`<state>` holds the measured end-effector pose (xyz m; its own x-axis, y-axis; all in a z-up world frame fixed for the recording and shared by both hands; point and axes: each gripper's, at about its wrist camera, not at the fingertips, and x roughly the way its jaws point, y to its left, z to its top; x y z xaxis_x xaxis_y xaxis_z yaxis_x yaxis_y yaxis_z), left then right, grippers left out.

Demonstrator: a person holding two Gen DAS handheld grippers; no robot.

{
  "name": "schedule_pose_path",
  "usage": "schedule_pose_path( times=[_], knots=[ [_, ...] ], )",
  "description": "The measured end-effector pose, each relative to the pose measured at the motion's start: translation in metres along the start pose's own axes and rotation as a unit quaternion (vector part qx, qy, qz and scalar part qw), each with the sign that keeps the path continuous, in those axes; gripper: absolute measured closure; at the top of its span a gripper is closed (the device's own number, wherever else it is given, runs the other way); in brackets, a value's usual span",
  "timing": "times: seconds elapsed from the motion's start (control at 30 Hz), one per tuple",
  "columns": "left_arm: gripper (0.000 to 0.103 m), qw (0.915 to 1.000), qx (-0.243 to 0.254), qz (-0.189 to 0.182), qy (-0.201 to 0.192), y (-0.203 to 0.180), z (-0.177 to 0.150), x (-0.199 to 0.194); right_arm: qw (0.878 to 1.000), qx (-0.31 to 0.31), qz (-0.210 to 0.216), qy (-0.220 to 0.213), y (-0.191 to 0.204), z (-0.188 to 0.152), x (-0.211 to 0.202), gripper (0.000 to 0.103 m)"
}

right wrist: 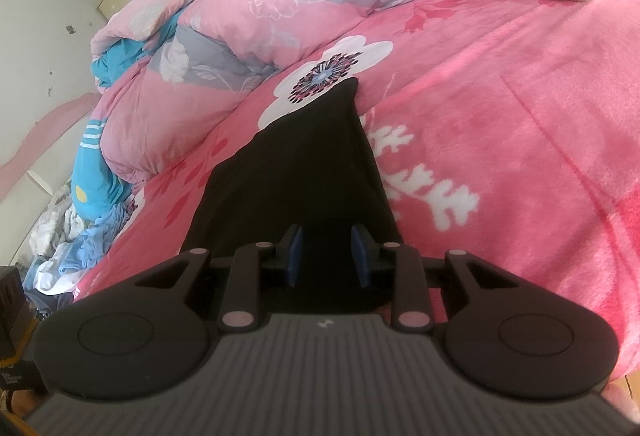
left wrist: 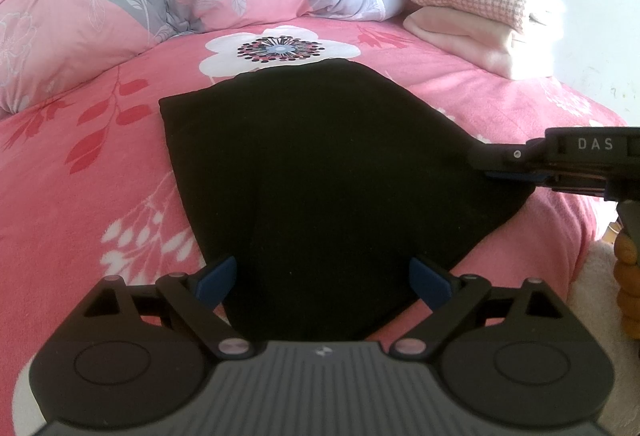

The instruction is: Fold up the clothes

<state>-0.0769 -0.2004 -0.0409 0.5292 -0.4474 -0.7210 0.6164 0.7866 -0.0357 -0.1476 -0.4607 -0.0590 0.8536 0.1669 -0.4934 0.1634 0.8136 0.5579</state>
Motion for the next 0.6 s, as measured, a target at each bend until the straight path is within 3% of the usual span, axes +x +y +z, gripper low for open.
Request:
schedule_pose_path(
  times=[0.37,0.6],
  knots=[
    [0.008,1.0000,0.000,-0.002,0.000,0.001,-0.001,0.000,1.000,0.006,-0.003,-0.004,-0.002,0.000,-0.001,0.077],
    [0.008,0.9996,-0.027,-0.004,-0.008,0.012,0.007,-0.009,1.000,0.012,-0.004,-0.008,-0.004,-0.001,-0.002,0.077]
  ],
)
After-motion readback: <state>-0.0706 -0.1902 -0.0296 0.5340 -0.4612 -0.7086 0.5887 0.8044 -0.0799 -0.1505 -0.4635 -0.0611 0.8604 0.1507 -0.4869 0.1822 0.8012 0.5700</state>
